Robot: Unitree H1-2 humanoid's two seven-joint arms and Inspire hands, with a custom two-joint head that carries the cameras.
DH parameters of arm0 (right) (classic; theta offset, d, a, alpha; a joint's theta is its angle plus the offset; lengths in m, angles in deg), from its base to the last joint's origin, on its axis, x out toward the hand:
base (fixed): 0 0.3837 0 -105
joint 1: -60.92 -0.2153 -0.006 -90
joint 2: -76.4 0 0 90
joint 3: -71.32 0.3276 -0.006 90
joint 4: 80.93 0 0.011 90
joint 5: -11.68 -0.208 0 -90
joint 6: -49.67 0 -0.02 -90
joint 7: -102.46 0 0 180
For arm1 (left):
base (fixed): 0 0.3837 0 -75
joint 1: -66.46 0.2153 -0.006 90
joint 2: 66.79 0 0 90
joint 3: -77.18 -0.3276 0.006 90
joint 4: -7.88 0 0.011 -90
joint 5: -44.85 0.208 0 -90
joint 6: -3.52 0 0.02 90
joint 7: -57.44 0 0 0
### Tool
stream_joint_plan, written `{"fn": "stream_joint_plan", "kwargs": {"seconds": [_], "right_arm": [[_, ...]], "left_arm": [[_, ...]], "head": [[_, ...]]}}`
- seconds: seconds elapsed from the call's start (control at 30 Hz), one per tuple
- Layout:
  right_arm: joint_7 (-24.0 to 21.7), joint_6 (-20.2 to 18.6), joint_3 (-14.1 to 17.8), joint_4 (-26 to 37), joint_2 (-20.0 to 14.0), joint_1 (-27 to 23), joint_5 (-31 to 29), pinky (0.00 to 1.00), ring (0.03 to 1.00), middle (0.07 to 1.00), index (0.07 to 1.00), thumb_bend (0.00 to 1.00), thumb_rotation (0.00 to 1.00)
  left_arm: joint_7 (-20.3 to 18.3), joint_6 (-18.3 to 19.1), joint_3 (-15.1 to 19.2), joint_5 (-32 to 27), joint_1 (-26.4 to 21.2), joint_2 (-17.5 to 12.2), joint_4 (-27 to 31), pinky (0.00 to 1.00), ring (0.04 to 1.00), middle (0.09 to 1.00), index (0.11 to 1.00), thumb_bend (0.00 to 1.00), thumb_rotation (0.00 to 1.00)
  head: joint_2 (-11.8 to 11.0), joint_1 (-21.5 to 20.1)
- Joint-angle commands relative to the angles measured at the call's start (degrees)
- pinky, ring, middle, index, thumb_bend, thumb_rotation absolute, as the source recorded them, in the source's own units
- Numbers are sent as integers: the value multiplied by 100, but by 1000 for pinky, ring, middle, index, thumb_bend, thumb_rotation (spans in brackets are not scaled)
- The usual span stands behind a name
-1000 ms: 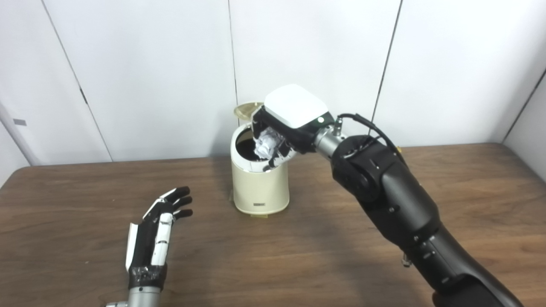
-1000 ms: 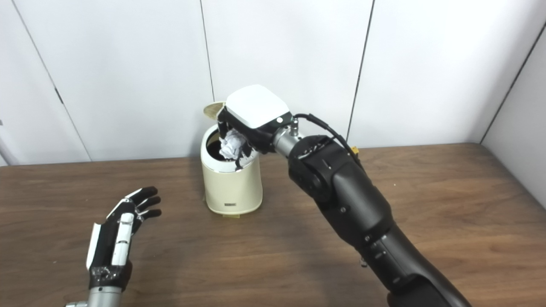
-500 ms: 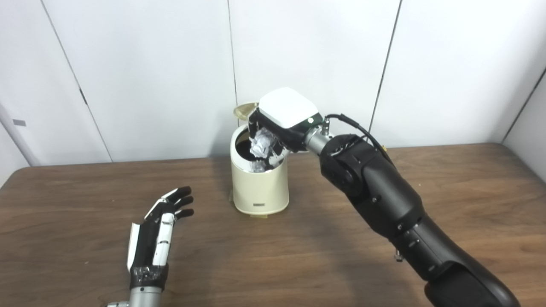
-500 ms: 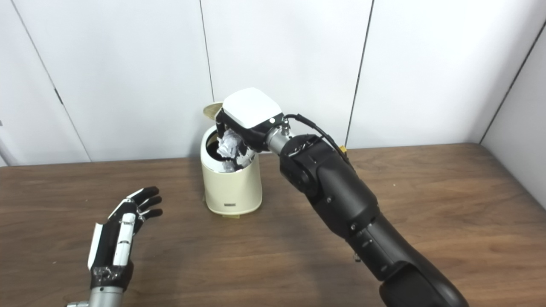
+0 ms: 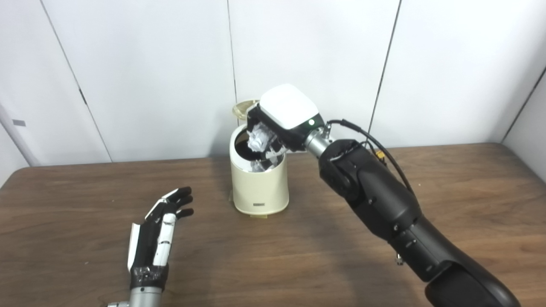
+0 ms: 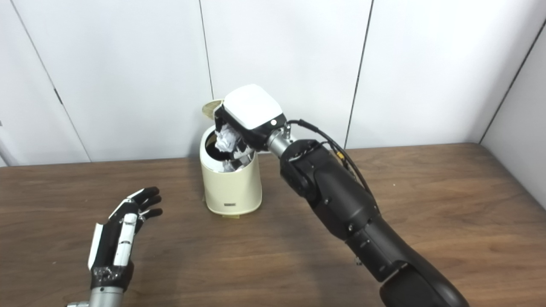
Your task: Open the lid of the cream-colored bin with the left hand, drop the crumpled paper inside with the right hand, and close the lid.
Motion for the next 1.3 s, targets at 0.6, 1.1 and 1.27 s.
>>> {"fn": "stream_joint_plan", "kwargs": {"seconds": [0.6,1.1,1.27], "right_arm": [[550,162,-166,77,-189,-126,291,346,428,565,447,511,0],[508,-14,-207,123,-183,-73,539,340,444,576,459,509,0],[500,-72,-190,107,-169,-68,617,361,457,580,456,508,0]], "left_arm": [[43,-30,-49,126,60,27,-63,718,799,811,780,390,820],[37,27,-62,151,92,16,27,707,788,807,781,395,832],[58,92,-55,154,98,40,61,704,782,803,781,389,822]], "head": [[34,-17],[70,-32],[70,-30]]}}
